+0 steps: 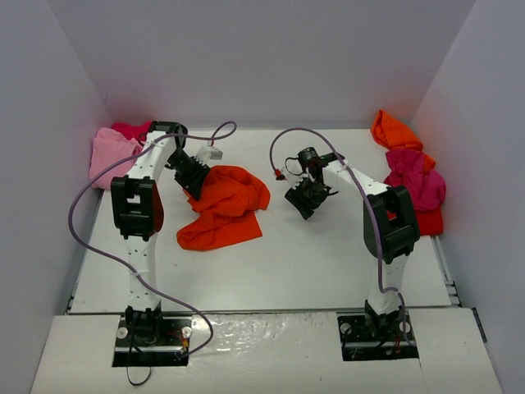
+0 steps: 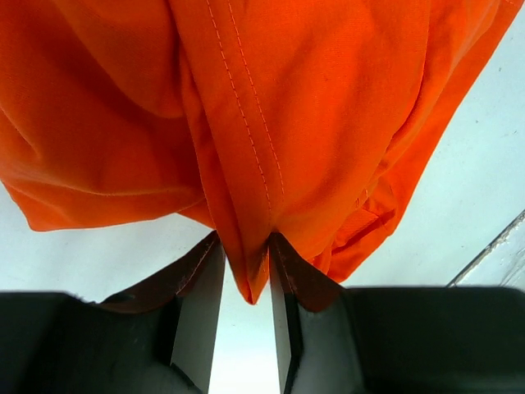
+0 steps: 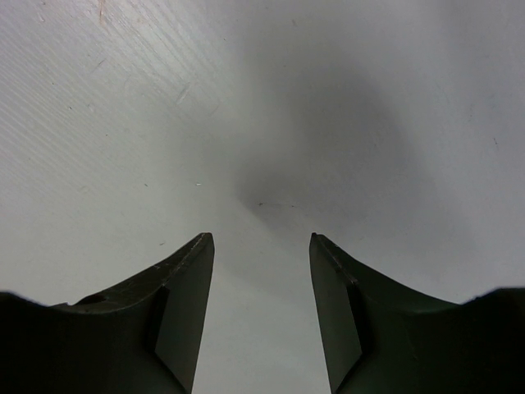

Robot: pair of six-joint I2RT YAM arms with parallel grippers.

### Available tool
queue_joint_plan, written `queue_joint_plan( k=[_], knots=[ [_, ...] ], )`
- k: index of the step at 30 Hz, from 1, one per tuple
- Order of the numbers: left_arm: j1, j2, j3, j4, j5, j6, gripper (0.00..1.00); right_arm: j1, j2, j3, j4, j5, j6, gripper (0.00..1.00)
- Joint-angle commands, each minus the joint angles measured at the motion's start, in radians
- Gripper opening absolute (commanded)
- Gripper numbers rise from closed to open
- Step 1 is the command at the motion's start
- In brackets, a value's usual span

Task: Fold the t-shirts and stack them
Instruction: Flatten out the tshirt

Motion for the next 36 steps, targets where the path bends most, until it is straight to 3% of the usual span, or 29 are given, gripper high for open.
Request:
queue_joint_plan(
  k=[1,16,20,23,31,36],
  knots=[
    [0.017,-0.102,0.001,-0.199,0.001,0.026,0.25,0.008,-0.024,-0.001,-0.002,0.005,-0.005,0.47],
    [0.029,-0.143,-0.057,-0.196,0.015,0.027,0.24,0.01,-0.021,0.0,0.001,-0.001,-0.001,0.48],
    [0.026,-0.148,-0.057,-0.187,0.021,0.026,0.07,0.01,-0.024,-0.004,0.001,-0.001,-0.001,0.48],
    [0.026,-0.149,-0.056,-0.188,0.022,0.027,0.0,0.01,-0.026,-0.007,0.001,0.002,0.001,0.48],
    [0.026,-0.172,-0.055,-0.19,0.014,0.029,0.0,0.01,-0.015,0.001,0.001,0.002,0.002,0.48],
    [0.026,-0.262,0.007,-0.213,-0.037,0.03,0.0,0.01,-0.013,-0.009,0.001,0.004,0.001,0.48]
  ],
)
